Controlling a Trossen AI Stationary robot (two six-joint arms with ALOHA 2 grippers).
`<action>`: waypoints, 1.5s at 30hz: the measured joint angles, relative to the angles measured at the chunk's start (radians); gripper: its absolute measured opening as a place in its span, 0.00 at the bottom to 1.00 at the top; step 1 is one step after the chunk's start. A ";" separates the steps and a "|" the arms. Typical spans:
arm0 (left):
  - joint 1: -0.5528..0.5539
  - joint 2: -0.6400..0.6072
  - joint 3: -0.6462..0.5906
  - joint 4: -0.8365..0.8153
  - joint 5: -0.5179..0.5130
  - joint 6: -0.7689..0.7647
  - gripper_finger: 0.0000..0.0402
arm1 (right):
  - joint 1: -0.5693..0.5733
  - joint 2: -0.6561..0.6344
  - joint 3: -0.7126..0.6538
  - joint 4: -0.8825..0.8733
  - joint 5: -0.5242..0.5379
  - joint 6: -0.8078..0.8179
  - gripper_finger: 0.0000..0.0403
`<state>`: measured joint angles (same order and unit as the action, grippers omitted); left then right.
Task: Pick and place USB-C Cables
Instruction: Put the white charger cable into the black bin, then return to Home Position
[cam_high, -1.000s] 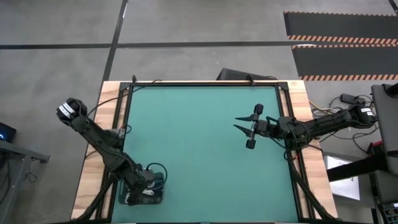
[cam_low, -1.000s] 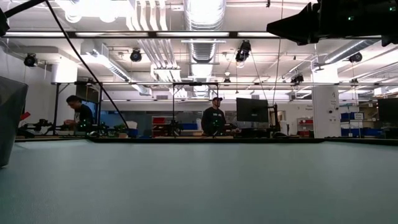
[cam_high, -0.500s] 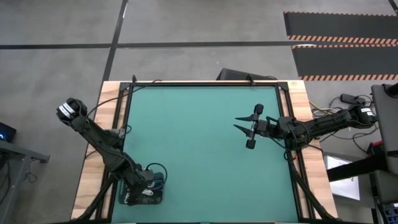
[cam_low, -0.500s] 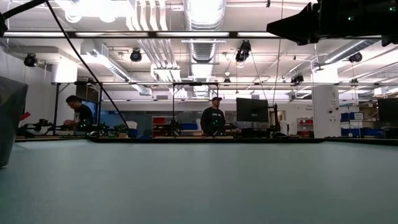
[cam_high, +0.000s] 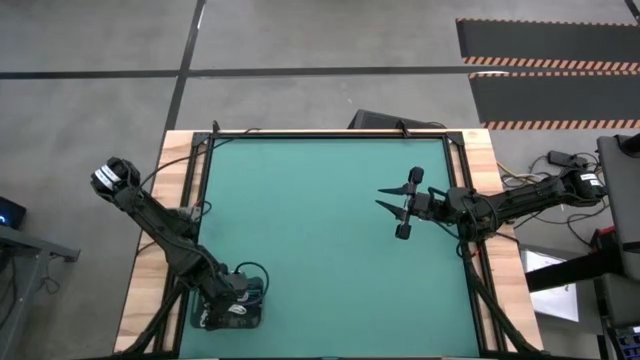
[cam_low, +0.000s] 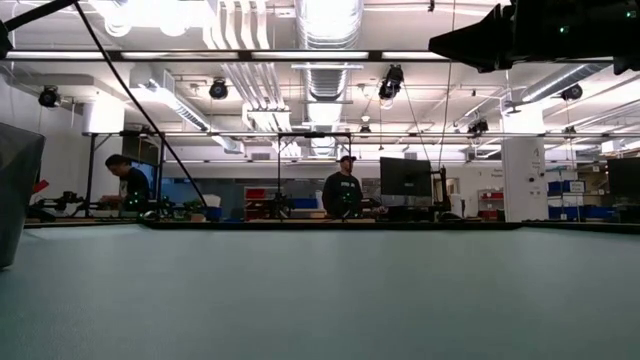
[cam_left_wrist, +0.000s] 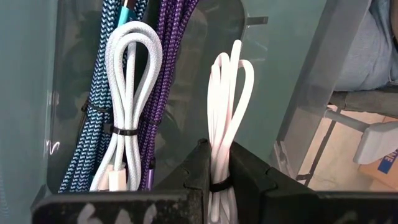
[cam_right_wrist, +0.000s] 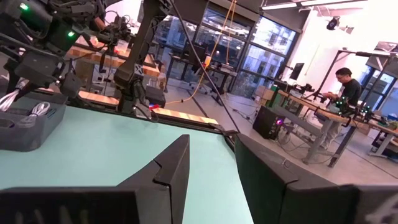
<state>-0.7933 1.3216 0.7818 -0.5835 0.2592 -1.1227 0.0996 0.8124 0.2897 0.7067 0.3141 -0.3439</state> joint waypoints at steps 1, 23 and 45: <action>0.000 0.000 0.000 0.000 0.000 0.000 0.07 | 0.000 0.000 0.000 0.000 0.000 0.000 0.29; 0.002 0.000 -0.002 0.000 0.001 0.000 0.19 | 0.000 0.000 0.000 0.000 0.000 0.000 0.29; 0.011 -0.014 0.116 0.000 0.077 0.003 0.24 | 0.000 0.000 0.000 -0.001 0.000 0.012 0.29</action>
<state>-0.7825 1.3071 0.8982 -0.5833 0.3364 -1.1198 0.0995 0.8124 0.2897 0.7055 0.3140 -0.3317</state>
